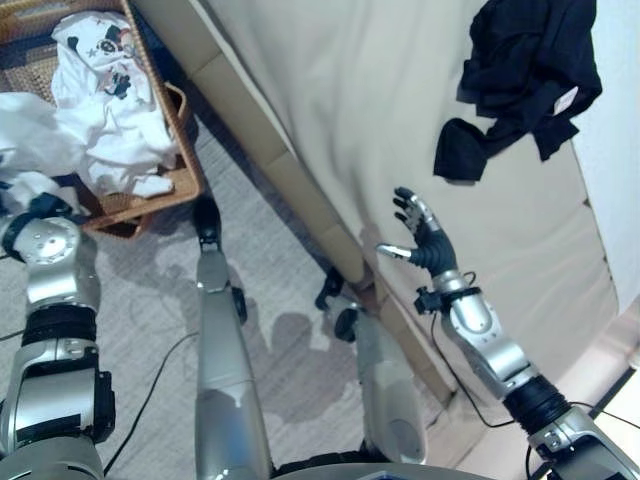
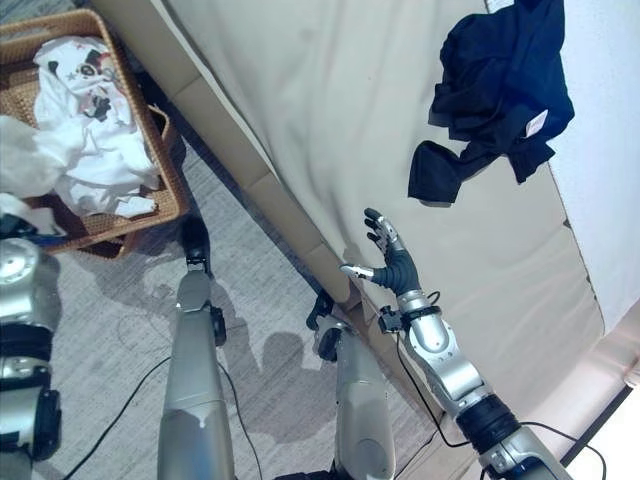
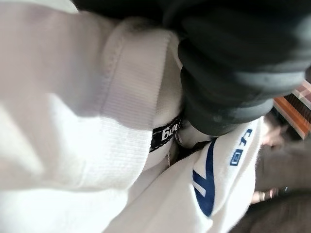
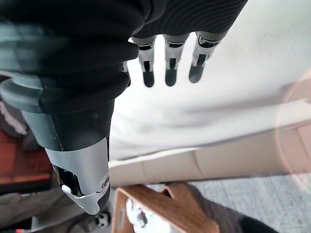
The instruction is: Pick up clothes into the bucket
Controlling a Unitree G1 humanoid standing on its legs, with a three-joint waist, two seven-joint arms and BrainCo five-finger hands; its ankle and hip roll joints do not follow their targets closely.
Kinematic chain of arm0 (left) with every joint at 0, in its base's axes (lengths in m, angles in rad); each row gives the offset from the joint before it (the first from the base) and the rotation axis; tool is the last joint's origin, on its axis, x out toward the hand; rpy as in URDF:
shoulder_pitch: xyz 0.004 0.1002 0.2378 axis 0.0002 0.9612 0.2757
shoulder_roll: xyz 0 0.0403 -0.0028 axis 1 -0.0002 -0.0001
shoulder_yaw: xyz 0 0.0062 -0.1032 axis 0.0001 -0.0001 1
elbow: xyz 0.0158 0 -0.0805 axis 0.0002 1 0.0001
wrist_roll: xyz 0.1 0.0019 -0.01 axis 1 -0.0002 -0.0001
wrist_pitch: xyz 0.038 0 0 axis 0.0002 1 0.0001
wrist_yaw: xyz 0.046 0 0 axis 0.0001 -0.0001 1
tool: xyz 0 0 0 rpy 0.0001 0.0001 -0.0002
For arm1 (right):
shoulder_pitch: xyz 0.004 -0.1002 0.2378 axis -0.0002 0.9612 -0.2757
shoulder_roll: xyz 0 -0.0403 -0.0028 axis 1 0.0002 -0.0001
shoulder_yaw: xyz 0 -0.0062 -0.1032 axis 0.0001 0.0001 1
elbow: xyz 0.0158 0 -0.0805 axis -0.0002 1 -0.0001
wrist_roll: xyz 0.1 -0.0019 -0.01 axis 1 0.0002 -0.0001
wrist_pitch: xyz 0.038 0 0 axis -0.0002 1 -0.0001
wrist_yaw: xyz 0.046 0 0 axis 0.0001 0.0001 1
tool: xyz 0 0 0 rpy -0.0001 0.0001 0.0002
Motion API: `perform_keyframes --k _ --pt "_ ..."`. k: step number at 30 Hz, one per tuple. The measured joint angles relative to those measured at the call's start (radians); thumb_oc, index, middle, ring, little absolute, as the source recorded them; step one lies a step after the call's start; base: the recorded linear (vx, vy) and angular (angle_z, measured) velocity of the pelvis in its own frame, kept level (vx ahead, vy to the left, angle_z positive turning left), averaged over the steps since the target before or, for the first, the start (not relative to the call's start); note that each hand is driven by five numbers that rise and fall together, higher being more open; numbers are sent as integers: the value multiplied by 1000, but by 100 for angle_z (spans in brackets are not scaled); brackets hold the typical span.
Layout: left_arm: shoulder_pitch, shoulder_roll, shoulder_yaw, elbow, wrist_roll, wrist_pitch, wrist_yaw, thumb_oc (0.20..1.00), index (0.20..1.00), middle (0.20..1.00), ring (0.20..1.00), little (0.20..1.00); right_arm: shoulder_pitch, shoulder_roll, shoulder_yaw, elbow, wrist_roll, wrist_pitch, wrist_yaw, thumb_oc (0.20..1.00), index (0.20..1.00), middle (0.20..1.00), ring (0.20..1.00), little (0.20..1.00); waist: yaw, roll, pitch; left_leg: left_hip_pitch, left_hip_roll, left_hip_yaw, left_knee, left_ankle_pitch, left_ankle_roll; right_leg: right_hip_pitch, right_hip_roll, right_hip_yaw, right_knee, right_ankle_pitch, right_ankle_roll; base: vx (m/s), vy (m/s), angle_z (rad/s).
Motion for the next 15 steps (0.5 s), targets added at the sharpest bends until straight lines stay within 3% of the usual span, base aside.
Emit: perform_keyframes --k 7,15 --pt "-24 -4 -94 28 75 43 -106 200 200 200 200 200 -19 11 -26 2 -15 0 -1 1000 1000 1000 1000 1000 -39 -1 0 -11 0 2 -8 4 6 -17 1 0 0 0 0 -2 20 -1" --pt "-110 4 -180 161 104 77 -232 200 200 200 200 200 -36 13 -40 4 -17 -2 5 1000 1000 1000 1000 1000 -50 -1 0 -51 0 3 14 6 7 -47 1 1 2 1 0 0 19 1"
